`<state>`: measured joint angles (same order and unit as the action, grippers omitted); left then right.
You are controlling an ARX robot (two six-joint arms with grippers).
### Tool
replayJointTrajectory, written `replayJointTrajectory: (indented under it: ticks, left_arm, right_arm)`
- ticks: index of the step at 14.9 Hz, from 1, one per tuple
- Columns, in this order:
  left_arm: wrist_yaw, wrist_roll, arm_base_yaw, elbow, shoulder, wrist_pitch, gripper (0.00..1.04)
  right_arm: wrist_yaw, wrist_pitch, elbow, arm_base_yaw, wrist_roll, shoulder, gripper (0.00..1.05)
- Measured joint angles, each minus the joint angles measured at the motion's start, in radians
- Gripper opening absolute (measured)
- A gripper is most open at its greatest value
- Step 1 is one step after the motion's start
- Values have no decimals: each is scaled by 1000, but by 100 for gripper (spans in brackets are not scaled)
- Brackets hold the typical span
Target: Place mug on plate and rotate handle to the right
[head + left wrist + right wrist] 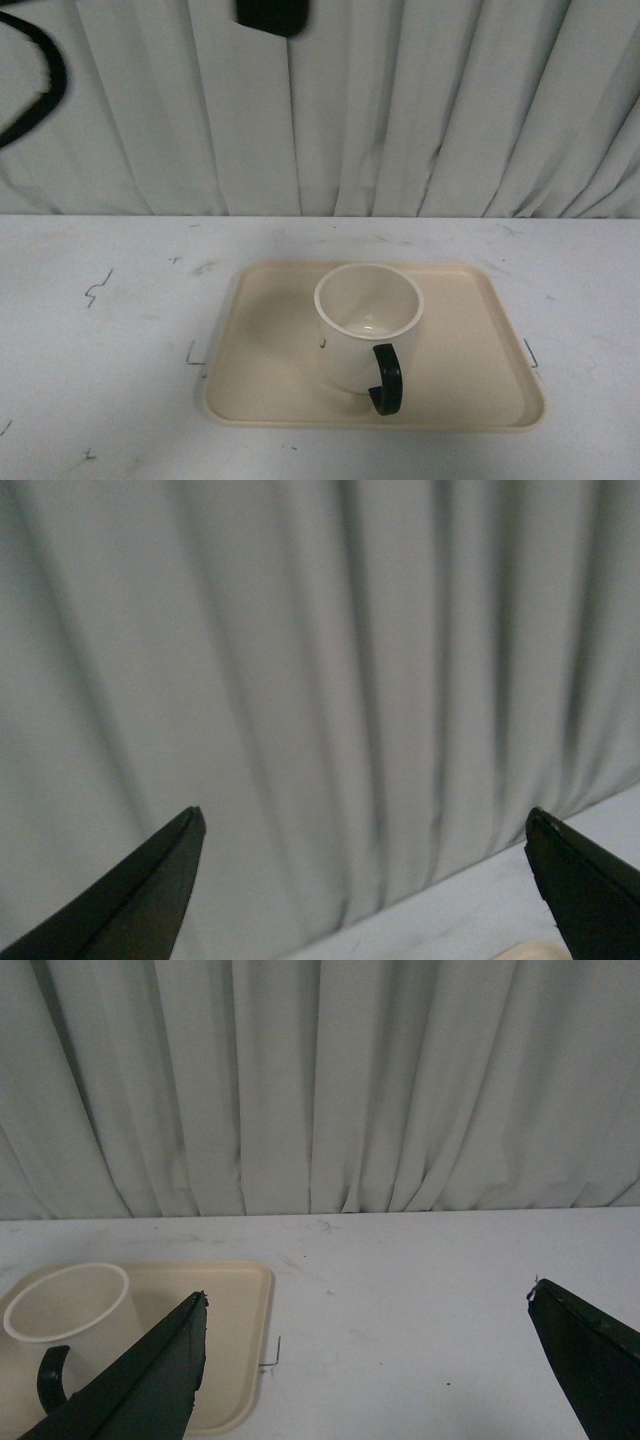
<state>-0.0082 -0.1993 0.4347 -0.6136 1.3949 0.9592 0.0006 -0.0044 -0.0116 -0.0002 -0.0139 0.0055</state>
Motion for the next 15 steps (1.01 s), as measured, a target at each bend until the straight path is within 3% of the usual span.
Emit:
replayJointTrajectory:
  ticks: [1,2,3,4,6,12,14,15]
  left_arm:
    - [-199,53,-3,19,-52,-150,87]
    - [-313,110,-18,84,-90,-197,76]
    - [-347,148,-58,174,-146,-190,64]
    - [-334,169,-106,231,-212,-173,51]
    - [-188,196,-239,429,-440,-205,2]
    - [-91,196,-342,542,-695,-339,2]
    - [2,196,-428,562,-763,-391,2]
    - [-6,198,-441,576,-778,-376,2]
  right_arm:
    - [-1,0,0,0,0,0,98]
    - [0,0,0,0,0,0,98]
    - [0,-1,0,0,0,0,98]
    - [0,0,0,0,0,0,98]
    - [0,0,0,0,0,0,98]
    - [0,0,0,0,0,0,98]
    - [-1,0,0,0,0,0,98]
    - [1,0,0,0,0,0,98]
